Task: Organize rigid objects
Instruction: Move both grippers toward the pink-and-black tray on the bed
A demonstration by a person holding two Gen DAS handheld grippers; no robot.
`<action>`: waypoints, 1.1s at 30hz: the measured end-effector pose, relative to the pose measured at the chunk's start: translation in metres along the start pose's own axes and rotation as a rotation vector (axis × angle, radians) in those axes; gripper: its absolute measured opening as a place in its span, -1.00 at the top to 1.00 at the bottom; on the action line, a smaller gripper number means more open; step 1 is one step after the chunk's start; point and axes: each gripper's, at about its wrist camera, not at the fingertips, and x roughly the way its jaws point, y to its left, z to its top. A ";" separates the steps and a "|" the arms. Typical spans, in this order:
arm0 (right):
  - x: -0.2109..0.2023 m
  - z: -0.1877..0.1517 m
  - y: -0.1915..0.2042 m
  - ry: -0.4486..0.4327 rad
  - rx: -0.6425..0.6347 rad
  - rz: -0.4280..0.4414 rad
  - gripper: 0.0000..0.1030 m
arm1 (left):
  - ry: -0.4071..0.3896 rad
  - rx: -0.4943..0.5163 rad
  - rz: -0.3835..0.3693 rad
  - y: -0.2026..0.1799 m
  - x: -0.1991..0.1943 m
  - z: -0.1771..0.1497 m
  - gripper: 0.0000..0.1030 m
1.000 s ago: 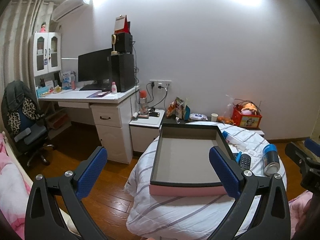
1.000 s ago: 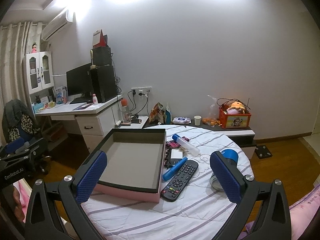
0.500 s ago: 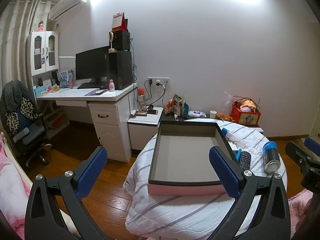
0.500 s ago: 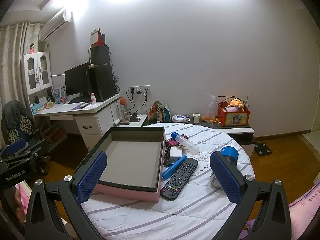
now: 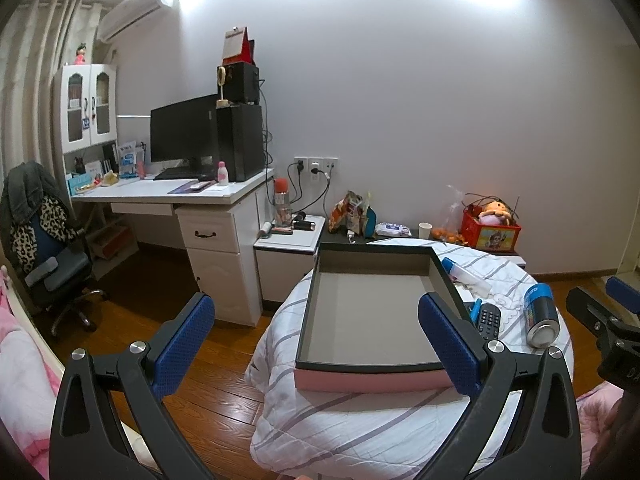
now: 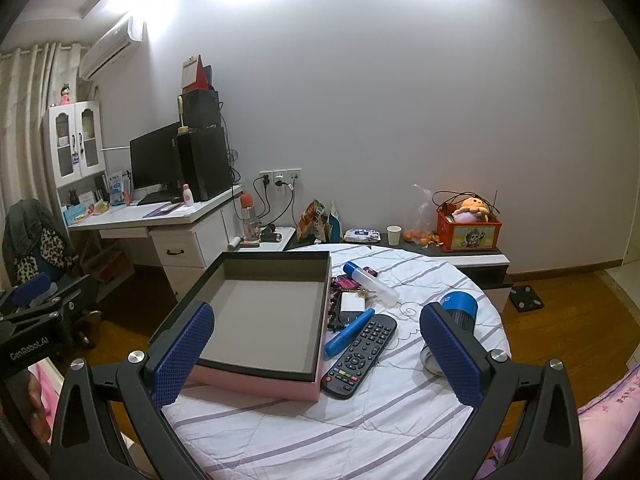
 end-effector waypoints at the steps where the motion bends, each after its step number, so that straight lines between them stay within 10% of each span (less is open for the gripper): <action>1: 0.000 0.000 0.000 0.000 0.000 0.001 -1.00 | -0.001 0.000 0.001 0.000 -0.001 0.000 -0.99; 33: 0.005 -0.003 -0.002 0.021 -0.007 -0.014 -1.00 | 0.001 0.002 0.001 0.001 -0.001 -0.002 -0.99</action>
